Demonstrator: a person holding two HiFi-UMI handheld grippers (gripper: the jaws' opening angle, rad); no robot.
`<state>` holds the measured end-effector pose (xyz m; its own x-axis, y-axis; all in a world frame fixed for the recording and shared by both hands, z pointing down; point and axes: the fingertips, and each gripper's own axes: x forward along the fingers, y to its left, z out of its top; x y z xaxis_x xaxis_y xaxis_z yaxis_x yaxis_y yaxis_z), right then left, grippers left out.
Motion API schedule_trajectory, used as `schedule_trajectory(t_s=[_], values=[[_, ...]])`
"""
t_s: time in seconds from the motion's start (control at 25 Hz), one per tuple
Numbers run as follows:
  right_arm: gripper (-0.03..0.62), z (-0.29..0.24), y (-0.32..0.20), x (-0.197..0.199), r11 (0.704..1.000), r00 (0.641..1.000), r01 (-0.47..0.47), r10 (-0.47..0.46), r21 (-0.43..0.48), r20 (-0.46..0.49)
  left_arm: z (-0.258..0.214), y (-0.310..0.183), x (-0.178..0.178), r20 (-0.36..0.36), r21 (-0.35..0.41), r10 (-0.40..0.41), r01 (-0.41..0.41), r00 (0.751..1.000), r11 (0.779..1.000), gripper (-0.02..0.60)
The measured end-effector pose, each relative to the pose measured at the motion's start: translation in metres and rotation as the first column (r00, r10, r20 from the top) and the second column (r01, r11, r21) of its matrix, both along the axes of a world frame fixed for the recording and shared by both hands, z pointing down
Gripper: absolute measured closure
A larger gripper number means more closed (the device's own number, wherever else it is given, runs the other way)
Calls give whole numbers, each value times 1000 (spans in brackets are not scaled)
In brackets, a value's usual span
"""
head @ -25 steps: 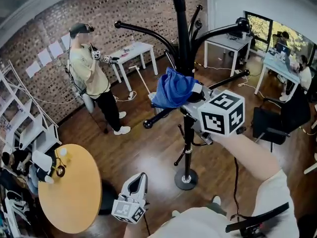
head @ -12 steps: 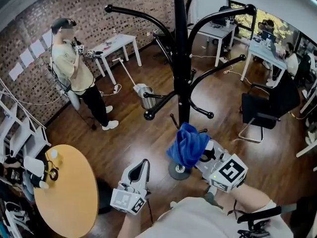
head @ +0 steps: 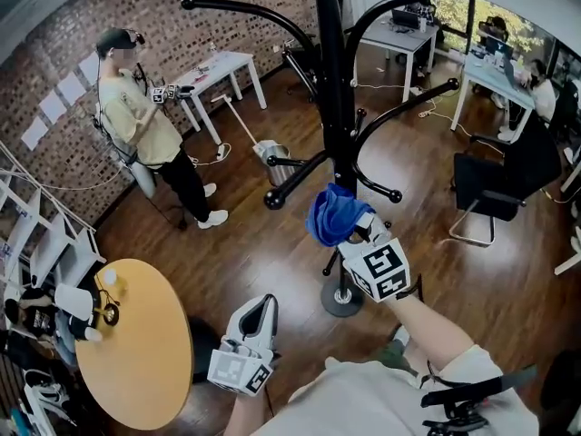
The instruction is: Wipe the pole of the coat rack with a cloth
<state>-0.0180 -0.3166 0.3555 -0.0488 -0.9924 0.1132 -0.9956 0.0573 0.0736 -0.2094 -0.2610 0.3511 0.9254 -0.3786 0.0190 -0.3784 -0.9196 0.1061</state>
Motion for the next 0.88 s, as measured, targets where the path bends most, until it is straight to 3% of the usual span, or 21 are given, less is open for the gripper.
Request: schedule_trajectory(t_s=[0.16,0.32,0.48,0.6,0.76,0.88], values=[[487,136,1,-5,969,998,-10,24,-247,54,18,2,2,25,-44,7,-6,1000,999,581],[487,172,2,-10,960,997,26,-3,-279,83,23,1,11,42,-58,19,-16,999,998,581],[487,115,28,-9,982,990,95,-77,-165,114,19,4,39,56,-43,55,-53,997,998,581],[487,49,50,13,989,988,144,-142,-29,59,9,2,64,47,2,34,-34,998,999,581],[487,-26,48,50,964,969,247,-242,100,-55,-12,-1,92,-2,28,-36,36,999,999,581],[487,-61,33,77,936,943,328,-316,126,-103,-40,6,118,-22,91,-90,92,996,992,581]])
